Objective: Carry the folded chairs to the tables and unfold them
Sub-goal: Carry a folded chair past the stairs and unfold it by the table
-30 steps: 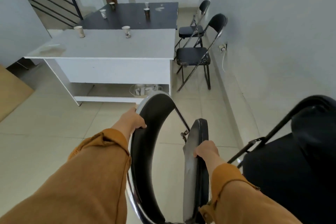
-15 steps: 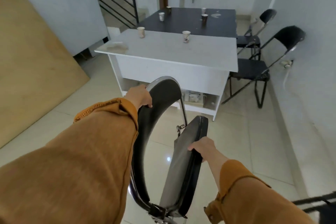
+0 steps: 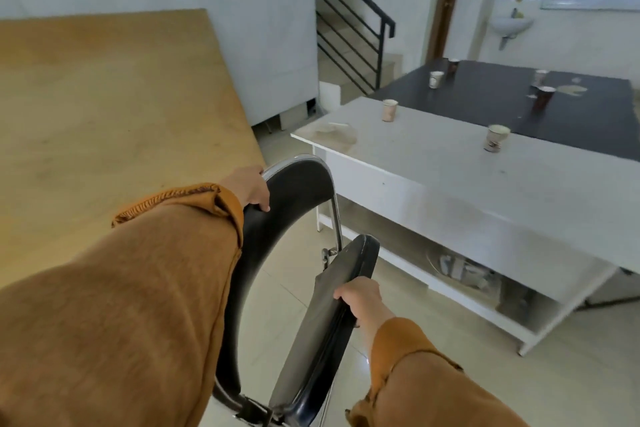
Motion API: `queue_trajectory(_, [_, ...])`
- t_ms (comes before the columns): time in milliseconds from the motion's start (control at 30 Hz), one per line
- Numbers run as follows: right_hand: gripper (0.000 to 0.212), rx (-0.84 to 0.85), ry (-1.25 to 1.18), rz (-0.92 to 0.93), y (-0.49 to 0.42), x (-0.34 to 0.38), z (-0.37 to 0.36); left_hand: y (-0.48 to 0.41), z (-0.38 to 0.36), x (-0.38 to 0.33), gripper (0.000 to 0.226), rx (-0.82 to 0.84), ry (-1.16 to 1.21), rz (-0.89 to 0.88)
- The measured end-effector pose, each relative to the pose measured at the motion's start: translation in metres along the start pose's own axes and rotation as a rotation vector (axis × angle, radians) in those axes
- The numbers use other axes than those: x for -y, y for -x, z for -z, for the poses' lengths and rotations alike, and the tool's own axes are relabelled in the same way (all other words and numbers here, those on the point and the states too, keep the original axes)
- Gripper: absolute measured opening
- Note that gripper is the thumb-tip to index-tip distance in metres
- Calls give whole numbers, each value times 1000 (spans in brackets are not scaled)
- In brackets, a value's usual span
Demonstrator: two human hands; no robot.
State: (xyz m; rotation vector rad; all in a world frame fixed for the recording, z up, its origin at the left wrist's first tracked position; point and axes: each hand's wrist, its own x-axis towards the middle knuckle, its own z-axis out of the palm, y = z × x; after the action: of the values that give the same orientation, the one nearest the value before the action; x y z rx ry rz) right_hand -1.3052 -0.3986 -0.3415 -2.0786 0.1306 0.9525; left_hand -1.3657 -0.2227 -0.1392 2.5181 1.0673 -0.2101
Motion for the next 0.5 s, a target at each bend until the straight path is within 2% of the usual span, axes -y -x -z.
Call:
queue_trajectory(233, [50, 52, 83, 49, -97, 140, -73, -150, 66, 53, 72, 2, 16, 120])
queue_trajectory(500, [43, 63, 94, 60, -191, 273, -148, -317, 133, 104, 64, 62, -24, 103])
